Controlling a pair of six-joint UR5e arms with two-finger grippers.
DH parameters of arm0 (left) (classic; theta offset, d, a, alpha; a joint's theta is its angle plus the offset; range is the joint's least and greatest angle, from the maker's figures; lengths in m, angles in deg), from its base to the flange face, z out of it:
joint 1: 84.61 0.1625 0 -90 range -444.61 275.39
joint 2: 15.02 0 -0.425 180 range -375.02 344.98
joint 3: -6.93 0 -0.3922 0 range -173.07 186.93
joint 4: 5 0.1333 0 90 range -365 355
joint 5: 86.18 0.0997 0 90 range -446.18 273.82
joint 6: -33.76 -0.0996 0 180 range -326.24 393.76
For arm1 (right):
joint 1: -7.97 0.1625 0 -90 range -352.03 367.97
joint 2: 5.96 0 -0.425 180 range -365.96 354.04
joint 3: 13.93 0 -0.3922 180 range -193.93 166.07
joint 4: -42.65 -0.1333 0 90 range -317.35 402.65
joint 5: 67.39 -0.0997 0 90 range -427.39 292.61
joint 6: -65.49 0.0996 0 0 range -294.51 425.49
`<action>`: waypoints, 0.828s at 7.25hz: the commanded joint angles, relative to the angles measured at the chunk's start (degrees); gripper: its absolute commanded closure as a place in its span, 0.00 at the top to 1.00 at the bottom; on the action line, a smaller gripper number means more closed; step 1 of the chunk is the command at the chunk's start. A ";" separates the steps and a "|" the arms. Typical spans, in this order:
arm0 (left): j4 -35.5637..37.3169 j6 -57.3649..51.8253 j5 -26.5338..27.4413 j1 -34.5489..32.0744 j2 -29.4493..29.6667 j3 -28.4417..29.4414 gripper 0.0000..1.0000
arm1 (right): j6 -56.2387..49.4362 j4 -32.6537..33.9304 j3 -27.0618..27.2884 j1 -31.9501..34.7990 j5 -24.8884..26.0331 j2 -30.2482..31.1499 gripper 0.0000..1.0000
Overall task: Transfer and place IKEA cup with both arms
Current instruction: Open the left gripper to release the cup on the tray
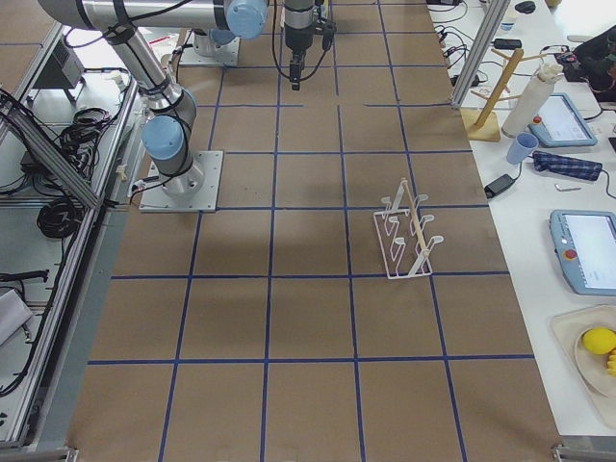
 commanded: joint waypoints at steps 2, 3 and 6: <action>-12.01 7.29 -1.25 -5.60 -5.75 4.56 1.00 | 0.26 -0.05 -0.57 0.13 -0.41 0.01 1.00; -14.49 13.26 -1.25 -8.67 -8.65 4.66 1.00 | 0.26 -0.05 -0.57 0.04 -0.50 0.09 1.00; -14.60 36.54 -0.12 -24.89 -16.48 6.14 1.00 | 0.26 0.04 -0.57 0.13 -0.41 0.01 1.00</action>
